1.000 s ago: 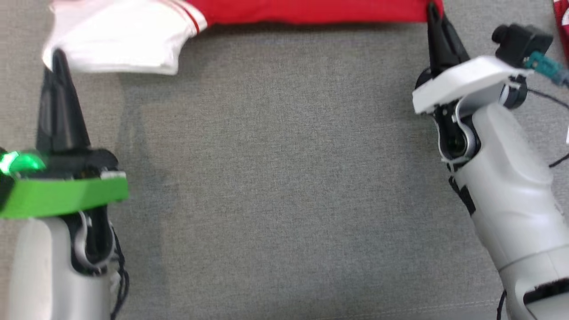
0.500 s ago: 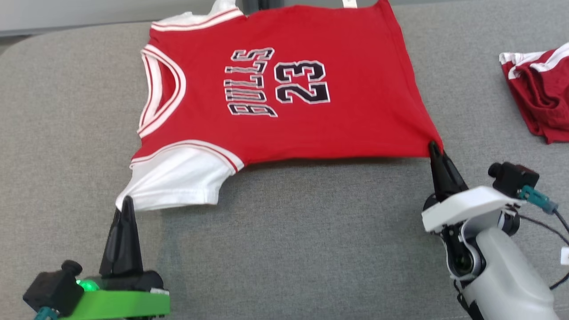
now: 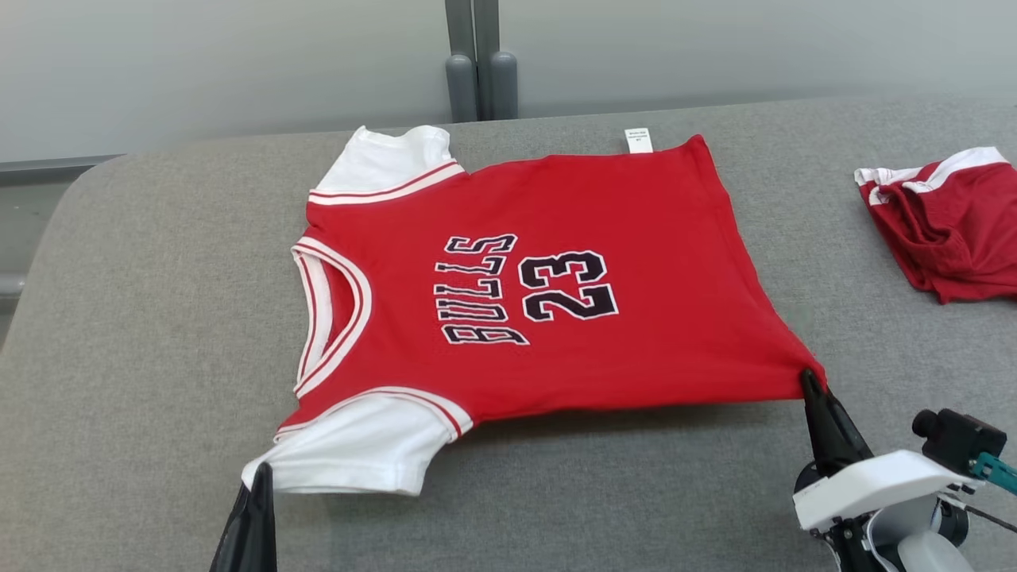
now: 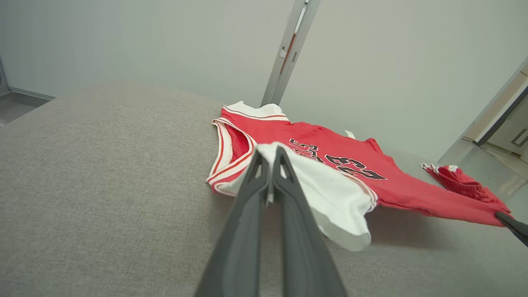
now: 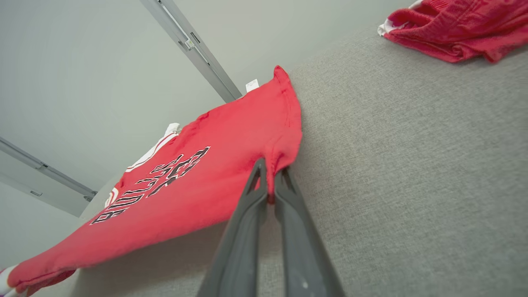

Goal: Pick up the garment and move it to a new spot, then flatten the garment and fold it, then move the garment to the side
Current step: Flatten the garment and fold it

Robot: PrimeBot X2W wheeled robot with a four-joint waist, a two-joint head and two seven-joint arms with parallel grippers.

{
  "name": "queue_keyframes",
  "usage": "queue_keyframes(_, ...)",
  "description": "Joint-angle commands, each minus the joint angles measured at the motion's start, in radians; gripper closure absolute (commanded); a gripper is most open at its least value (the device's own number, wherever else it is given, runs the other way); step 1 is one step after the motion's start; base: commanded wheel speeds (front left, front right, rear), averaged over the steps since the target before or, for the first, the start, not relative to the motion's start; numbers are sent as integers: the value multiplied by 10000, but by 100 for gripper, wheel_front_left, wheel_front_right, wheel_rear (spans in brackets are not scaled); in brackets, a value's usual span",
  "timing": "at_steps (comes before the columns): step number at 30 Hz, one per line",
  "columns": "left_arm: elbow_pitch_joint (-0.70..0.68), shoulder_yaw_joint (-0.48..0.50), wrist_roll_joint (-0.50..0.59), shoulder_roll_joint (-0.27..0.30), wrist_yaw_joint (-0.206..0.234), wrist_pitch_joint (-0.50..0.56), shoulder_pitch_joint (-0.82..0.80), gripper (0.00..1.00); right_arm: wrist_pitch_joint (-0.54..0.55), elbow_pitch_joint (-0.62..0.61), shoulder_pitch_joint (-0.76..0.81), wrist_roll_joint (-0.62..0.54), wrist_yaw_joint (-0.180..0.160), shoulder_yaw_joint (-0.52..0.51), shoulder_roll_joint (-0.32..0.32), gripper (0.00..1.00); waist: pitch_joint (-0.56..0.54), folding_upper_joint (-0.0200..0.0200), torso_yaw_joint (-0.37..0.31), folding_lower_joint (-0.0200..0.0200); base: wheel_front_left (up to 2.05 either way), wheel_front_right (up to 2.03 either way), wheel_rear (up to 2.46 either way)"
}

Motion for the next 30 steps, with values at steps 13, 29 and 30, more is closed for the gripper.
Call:
queue_keyframes(13,991,-241,-122,60,54,189,-309,100,834,65,435,-615,0,-349,518,100,467,-1,-178,1,0,0,0)
queue_keyframes(29,2503,-313,-234,74,41,20,-3492,100,186,566,-757,421,0,-106,823,100,1227,-1,-196,1,0,0,0)
queue_keyframes(30,2694,-328,-198,102,51,12,-3778,100,140,584,-883,508,0,-108,835,100,1268,-1,-196,1,0,0,0)
